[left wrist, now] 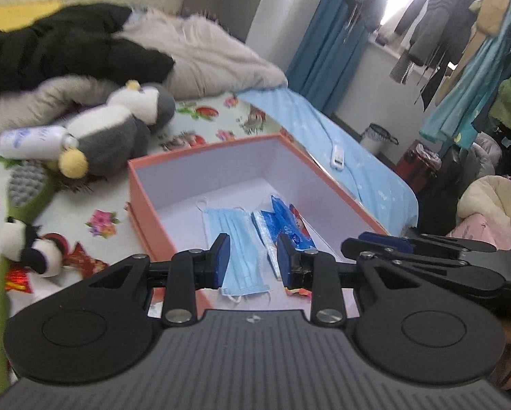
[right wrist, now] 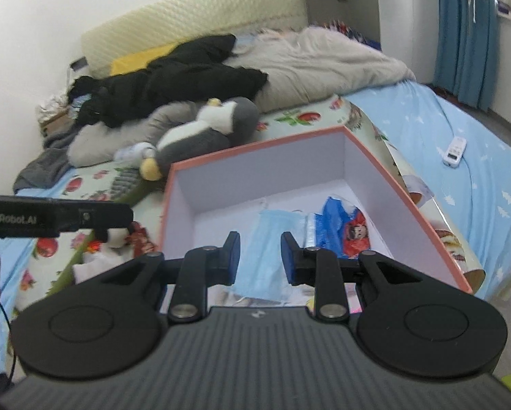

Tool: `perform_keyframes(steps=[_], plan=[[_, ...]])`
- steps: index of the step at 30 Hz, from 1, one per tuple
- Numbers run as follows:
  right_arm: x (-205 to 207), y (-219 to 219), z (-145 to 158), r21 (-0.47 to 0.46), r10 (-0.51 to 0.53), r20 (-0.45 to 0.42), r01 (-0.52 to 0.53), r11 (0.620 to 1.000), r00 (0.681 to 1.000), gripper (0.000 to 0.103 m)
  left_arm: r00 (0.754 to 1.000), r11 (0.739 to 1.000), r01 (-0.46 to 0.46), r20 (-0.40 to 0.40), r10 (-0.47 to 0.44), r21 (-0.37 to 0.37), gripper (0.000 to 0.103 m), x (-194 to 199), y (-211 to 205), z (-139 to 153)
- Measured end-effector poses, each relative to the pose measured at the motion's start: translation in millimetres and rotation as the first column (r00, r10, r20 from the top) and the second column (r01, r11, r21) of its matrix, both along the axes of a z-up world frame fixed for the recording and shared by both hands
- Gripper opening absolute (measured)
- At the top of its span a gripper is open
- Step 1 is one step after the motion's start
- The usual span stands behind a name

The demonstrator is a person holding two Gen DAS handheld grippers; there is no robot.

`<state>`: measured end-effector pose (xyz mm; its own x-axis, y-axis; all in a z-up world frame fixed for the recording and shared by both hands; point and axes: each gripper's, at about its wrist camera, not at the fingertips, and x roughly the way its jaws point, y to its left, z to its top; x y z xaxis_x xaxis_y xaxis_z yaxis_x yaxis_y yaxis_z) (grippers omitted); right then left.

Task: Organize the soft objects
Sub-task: 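Withdraw both open grippers from the box toward the white tissues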

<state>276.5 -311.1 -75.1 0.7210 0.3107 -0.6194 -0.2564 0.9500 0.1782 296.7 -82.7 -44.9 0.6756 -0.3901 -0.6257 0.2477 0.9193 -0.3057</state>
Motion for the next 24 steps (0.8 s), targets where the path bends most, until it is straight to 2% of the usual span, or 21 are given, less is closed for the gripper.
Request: perform_keyframes(steps=[5, 14, 21, 24], plan=[[-39, 14, 6, -0.010, 0.015, 0.034, -0.015, 1.000, 0.999, 0.029, 0.997, 0.998, -0.059, 0.049, 0.059, -0.010, 0.033, -51, 23, 4], [-93, 39, 6, 0.041, 0.068, 0.050, -0.070, 0.997, 0.996, 0.029, 0.987, 0.983, -0.160, 0.018, 0.162, -0.087, 0.033, -126, 57, -8], [-125, 60, -5, 0.046, 0.126, 0.040, -0.128, 0.991, 0.991, 0.029, 0.971, 0.968, -0.241, -0.014, 0.240, -0.078, 0.033, -179, 70, -24], [-138, 70, -10, 0.049, 0.163, 0.025, -0.164, 0.985, 0.986, 0.029, 0.957, 0.955, -0.291, -0.031, 0.290, -0.062, 0.033, -199, 78, -33]])
